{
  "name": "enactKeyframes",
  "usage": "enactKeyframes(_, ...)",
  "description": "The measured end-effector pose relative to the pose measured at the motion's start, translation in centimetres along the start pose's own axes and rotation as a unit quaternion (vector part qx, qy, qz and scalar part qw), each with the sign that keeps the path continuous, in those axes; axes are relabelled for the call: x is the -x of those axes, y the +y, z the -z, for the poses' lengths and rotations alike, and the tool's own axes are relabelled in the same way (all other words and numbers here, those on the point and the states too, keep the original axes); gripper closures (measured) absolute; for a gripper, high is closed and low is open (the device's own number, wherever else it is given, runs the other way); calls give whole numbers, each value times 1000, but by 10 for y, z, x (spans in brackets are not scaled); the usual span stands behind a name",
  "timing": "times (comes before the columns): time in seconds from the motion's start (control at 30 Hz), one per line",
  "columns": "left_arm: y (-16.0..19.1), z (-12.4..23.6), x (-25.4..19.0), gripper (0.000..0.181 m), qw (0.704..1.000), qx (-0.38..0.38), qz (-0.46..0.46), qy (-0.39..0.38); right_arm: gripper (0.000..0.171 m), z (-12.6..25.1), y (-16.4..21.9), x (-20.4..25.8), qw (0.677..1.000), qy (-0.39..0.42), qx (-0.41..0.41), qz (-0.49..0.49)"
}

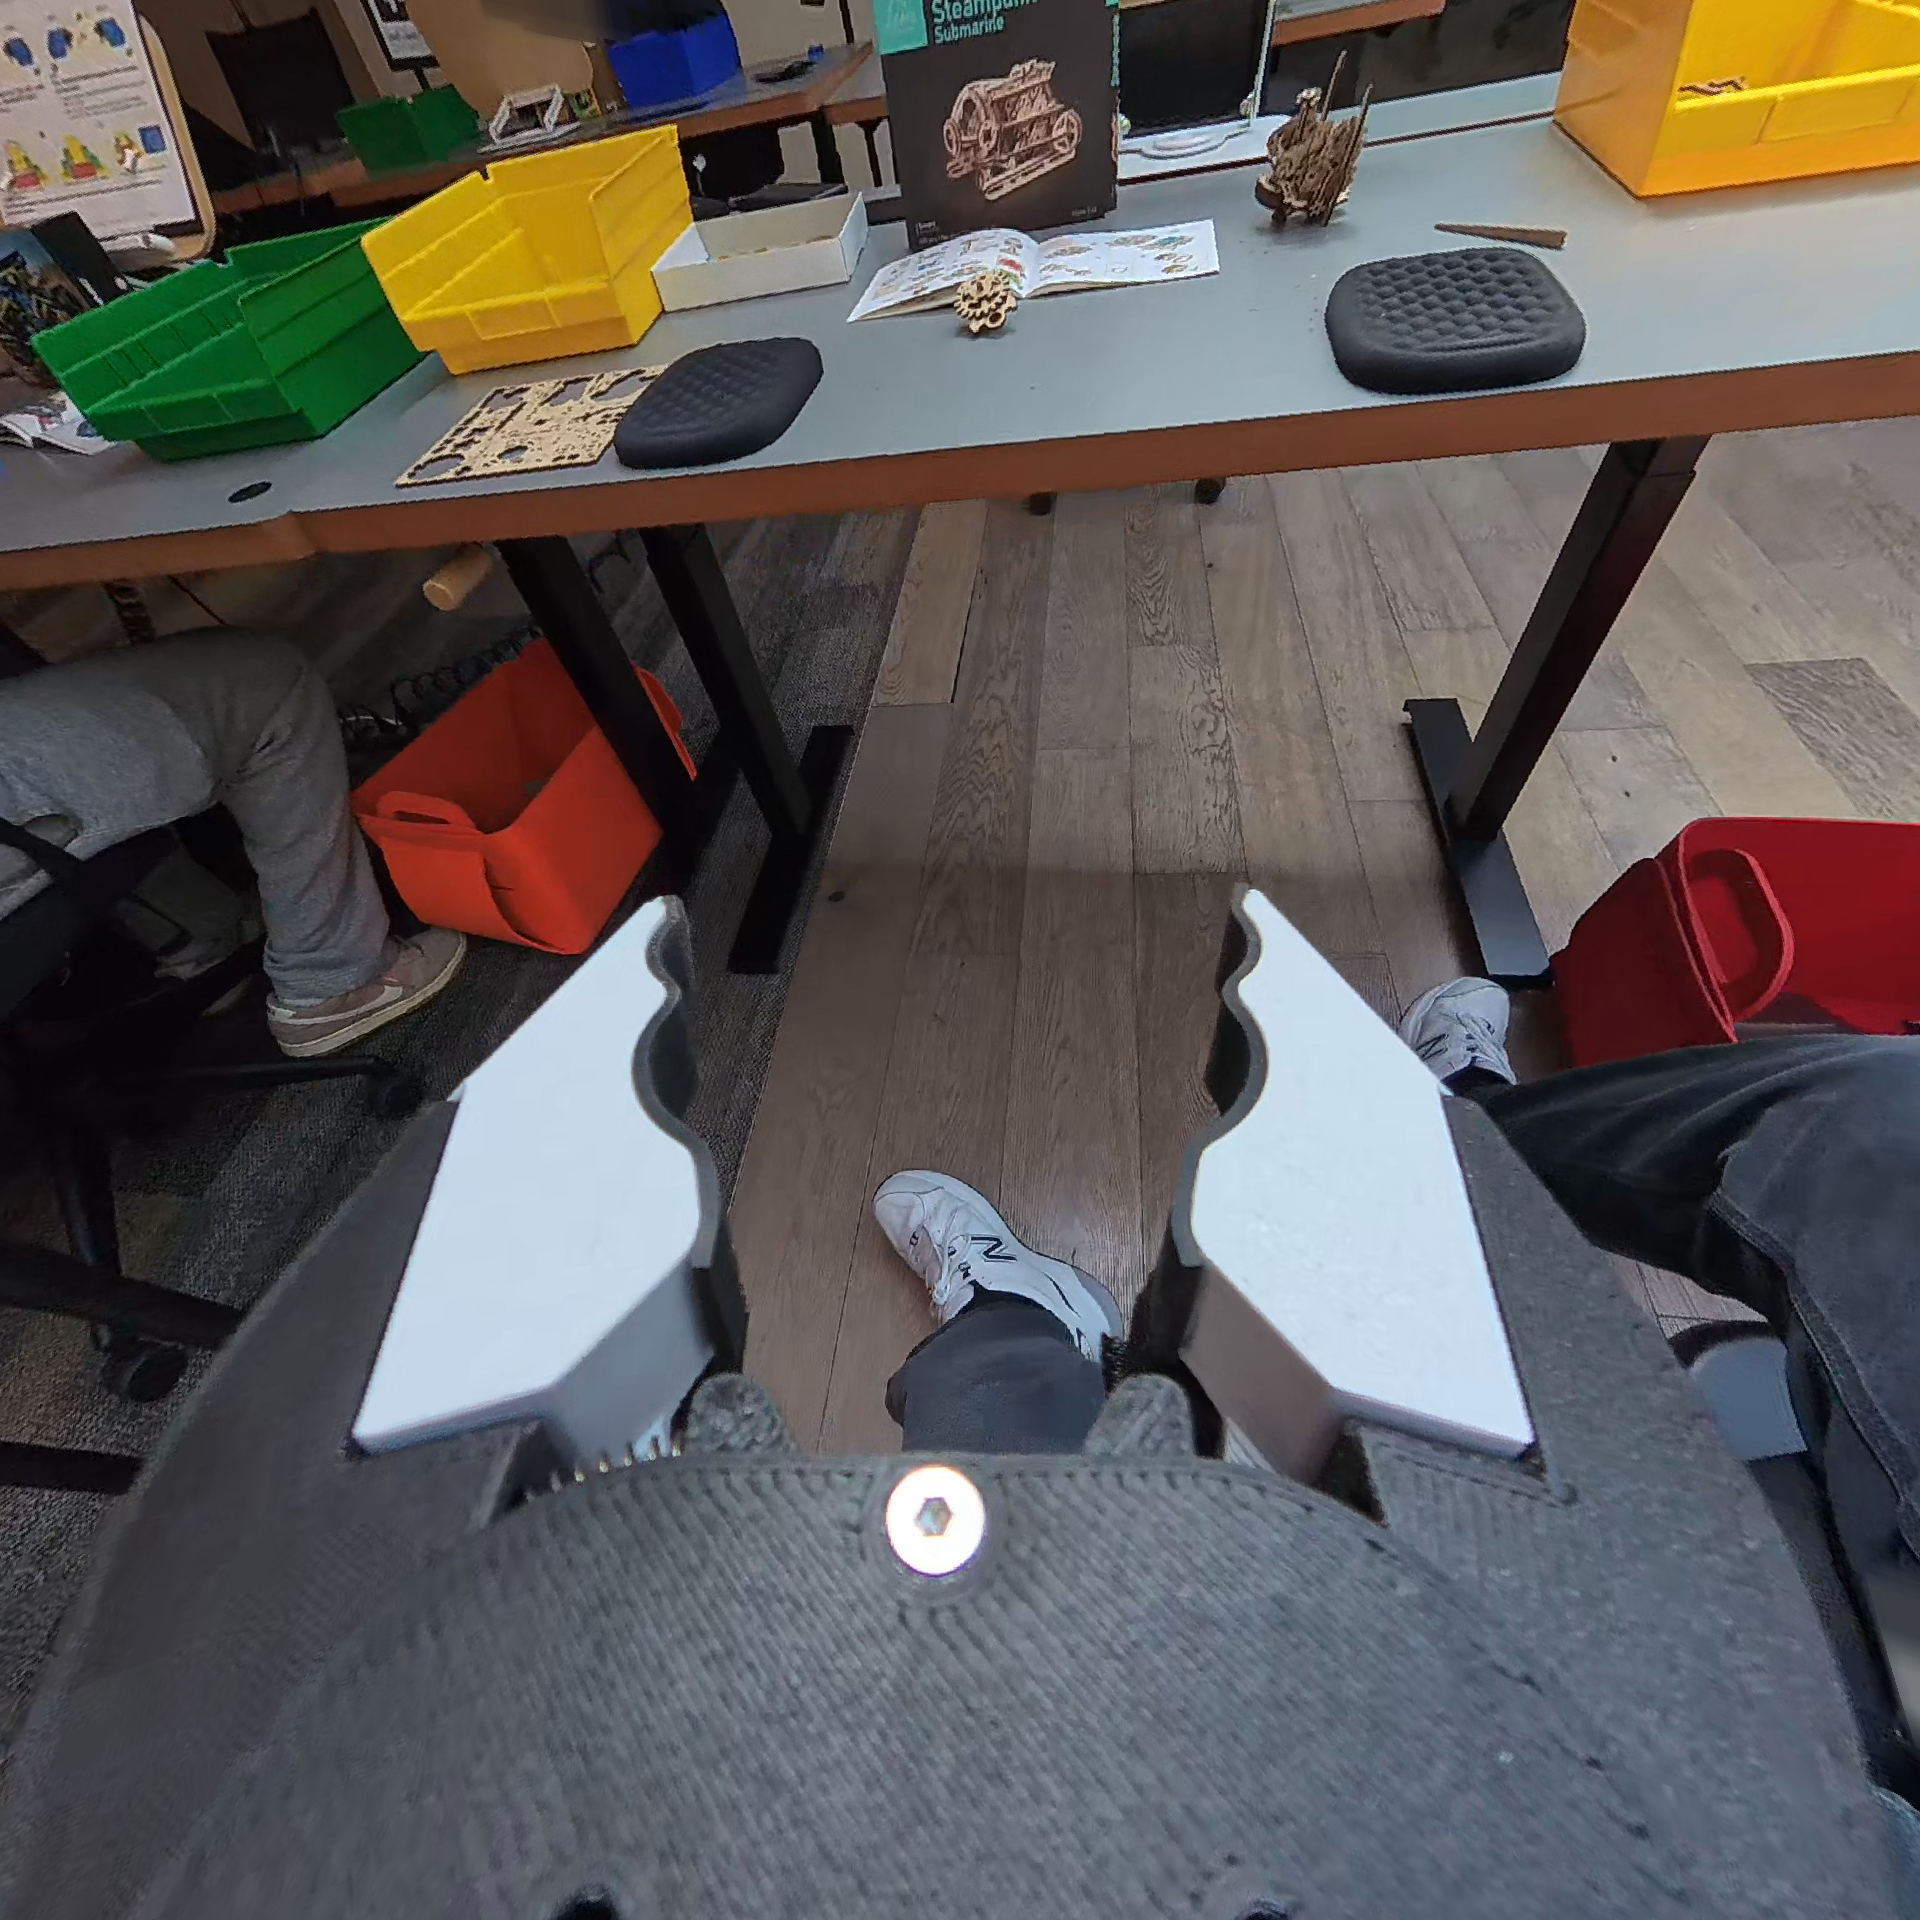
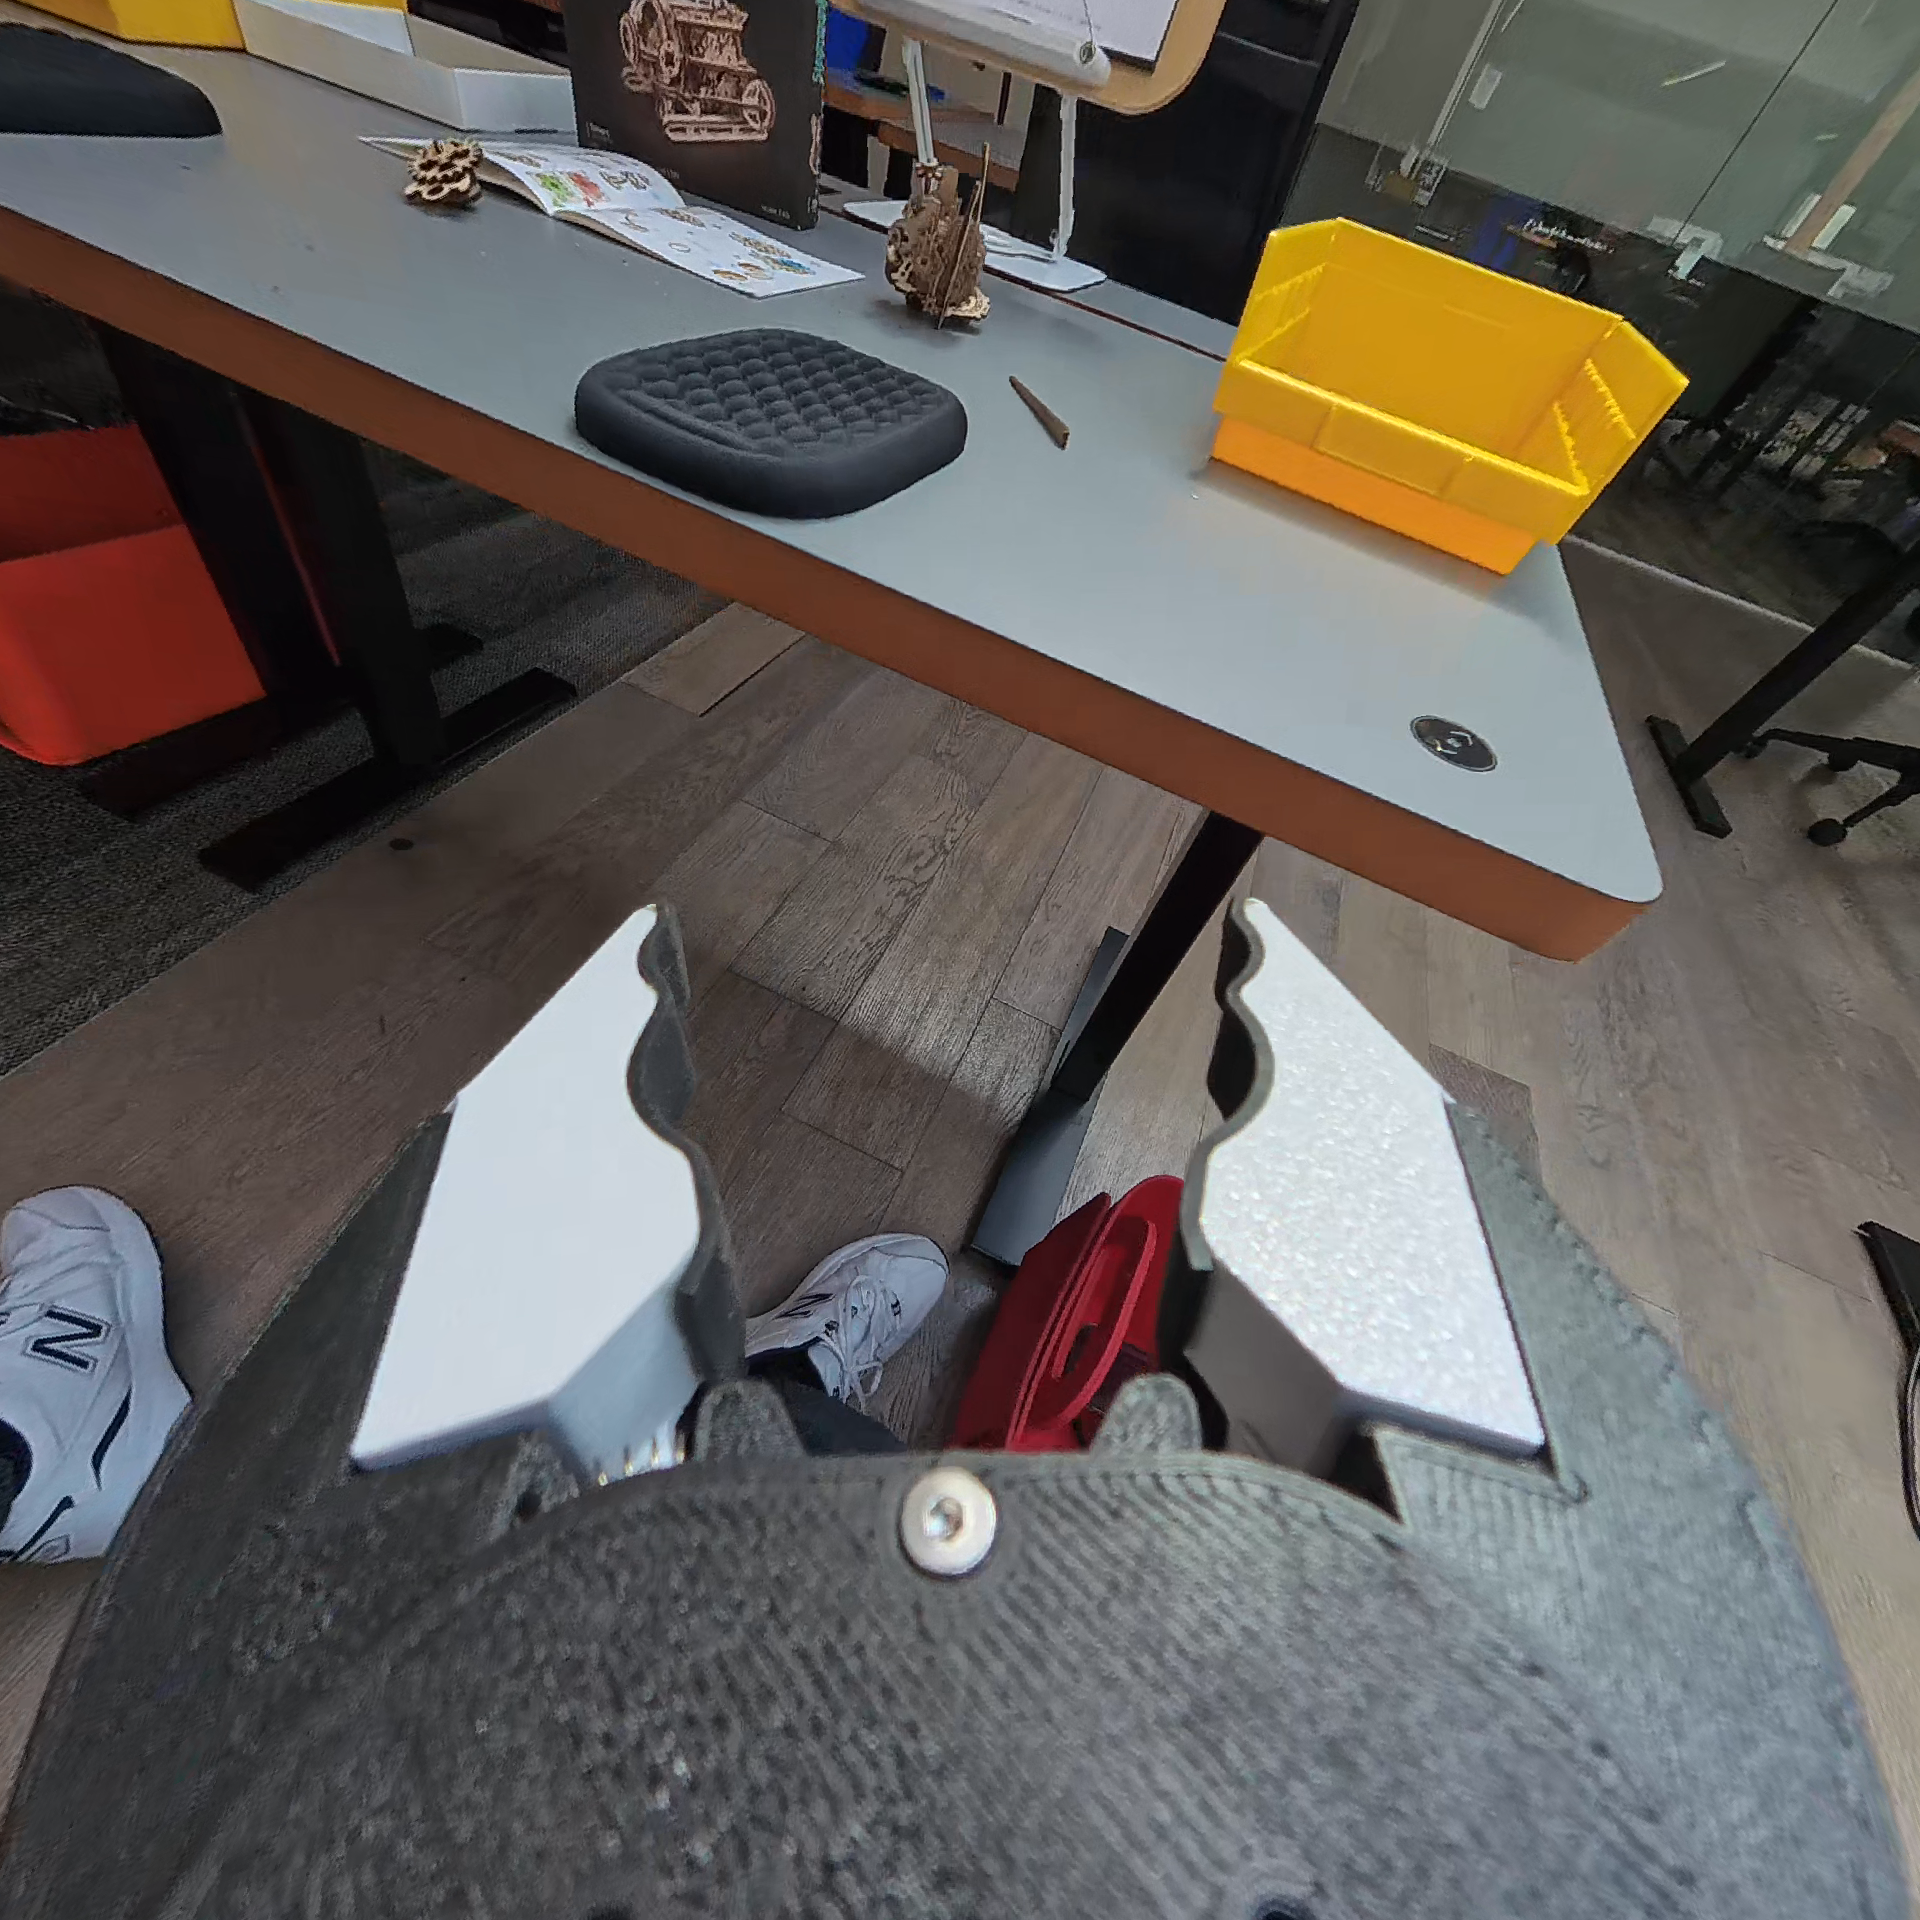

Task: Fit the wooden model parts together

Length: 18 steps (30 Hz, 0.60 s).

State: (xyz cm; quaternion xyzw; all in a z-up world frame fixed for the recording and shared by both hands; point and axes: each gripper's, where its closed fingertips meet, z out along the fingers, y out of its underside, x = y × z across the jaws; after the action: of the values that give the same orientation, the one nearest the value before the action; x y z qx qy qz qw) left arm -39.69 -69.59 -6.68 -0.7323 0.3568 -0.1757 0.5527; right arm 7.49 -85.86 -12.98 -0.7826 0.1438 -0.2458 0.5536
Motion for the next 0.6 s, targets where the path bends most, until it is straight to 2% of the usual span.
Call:
enactKeyframes(0.17, 50, -25, -9, 82, 999, 34, 21, 7, 65, -1, 44, 36, 999, -25, 20, -8)
enactKeyframes(0.33, 111, -80, -50, 80, 998, 68, 5, 3, 46, -11, 85, 97, 998, -46, 36, -33)
enactKeyframes(0.47, 153, -116, -87, 78, 996, 89, 23, -5, 41, -13, 114, 151, 995, -68, 62, -39)
enactKeyframes(0.6, 176, -130, -115, 77, 995, 91, 39, -1, 41, -10, 134, 191, 992, -95, 82, -15)
